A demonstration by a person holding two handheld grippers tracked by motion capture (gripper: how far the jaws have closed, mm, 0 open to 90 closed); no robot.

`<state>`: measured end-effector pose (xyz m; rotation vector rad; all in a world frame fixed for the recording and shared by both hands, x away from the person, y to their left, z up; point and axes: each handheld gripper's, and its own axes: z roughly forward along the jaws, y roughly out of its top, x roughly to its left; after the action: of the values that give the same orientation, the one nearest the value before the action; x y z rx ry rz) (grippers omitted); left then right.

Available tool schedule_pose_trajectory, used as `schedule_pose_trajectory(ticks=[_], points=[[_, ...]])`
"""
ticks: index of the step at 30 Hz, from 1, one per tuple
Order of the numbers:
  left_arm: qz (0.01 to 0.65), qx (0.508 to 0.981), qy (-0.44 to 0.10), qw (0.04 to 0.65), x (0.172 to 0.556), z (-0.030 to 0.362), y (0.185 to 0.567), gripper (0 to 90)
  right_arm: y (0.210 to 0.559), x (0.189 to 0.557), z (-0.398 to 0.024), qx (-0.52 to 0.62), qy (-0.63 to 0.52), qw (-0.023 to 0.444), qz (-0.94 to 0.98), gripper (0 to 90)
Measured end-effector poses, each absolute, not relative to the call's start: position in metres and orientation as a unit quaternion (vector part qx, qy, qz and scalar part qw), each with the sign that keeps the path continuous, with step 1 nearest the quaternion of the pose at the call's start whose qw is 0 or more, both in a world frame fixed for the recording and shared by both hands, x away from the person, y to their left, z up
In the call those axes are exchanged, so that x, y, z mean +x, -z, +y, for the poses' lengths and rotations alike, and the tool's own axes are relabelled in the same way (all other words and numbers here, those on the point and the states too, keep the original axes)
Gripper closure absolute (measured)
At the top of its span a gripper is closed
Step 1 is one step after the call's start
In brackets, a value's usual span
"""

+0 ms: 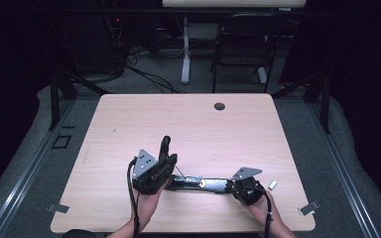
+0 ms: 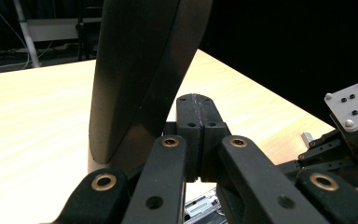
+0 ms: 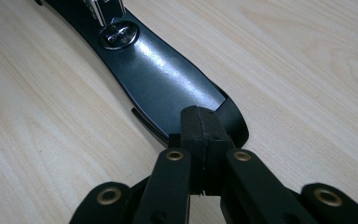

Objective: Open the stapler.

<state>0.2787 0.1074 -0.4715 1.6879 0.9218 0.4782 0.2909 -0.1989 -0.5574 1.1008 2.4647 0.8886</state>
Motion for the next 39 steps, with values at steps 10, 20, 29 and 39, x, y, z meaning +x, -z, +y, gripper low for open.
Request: schedule_pose_trajectory(ticks=[10, 20, 29, 39], points=[[0.393, 0.715, -0.218, 0.535, 0.278, 0.115, 0.470, 90.0, 0.557, 0.290, -0.198, 0.383, -0.307, 0.152, 0.858, 90.0], [0.398, 0.710, -0.230, 0.534, 0.276, 0.119, 0.471, 90.0, 0.558, 0.290, -0.198, 0.384, -0.309, 0.151, 0.857, 90.0], [0.406, 0.708, -0.228, 0.531, 0.276, 0.126, 0.471, 90.0, 0.557, 0.290, -0.198, 0.384, -0.307, 0.151, 0.858, 90.0], [0.409, 0.707, -0.228, 0.530, 0.274, 0.129, 0.472, 90.0, 0.557, 0.291, -0.198, 0.386, -0.301, 0.150, 0.859, 90.0]])
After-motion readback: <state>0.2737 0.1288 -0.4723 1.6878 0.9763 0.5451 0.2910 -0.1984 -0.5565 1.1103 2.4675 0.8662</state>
